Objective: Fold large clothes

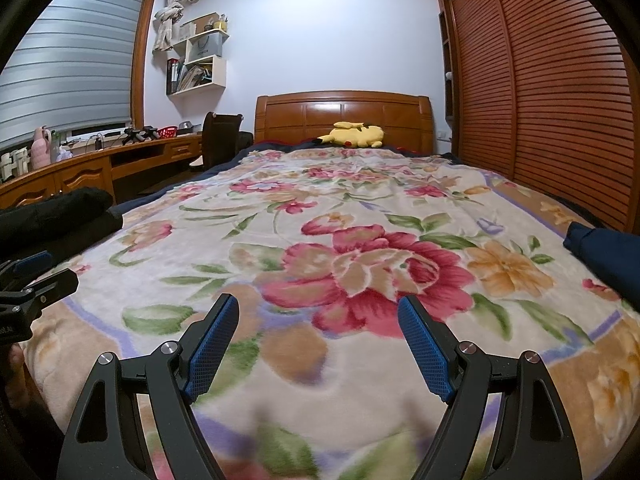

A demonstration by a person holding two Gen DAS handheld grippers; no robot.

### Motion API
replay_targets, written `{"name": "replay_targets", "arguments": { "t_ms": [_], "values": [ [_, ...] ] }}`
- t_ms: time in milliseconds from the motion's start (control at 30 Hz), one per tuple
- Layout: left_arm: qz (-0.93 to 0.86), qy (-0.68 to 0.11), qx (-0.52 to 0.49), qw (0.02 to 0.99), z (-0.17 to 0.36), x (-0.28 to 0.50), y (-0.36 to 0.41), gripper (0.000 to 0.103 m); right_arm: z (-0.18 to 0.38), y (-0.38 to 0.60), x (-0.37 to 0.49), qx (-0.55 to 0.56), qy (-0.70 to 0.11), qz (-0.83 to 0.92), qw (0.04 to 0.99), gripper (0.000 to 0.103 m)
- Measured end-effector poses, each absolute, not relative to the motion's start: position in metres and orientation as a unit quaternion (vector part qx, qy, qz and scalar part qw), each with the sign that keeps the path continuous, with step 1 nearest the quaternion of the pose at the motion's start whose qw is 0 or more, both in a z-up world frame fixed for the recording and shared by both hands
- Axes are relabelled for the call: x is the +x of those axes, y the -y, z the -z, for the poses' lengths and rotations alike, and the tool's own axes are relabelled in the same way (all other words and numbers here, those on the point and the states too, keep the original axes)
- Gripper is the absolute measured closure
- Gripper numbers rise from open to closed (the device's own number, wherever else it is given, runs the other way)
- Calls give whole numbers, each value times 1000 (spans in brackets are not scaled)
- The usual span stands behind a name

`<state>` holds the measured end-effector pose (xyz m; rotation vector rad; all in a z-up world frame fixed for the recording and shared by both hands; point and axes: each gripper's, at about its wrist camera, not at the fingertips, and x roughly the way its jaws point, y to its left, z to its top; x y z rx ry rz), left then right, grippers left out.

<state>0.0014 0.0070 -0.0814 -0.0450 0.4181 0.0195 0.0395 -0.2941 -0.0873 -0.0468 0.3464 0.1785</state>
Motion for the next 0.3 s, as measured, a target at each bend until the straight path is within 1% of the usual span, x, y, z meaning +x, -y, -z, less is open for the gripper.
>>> {"name": "replay_targets", "arguments": {
  "t_ms": [300],
  "values": [
    [-10,-208,-22,978,82,2,-7,0,88,293,40,-23,-171,-88,981,20]
  ]
}}
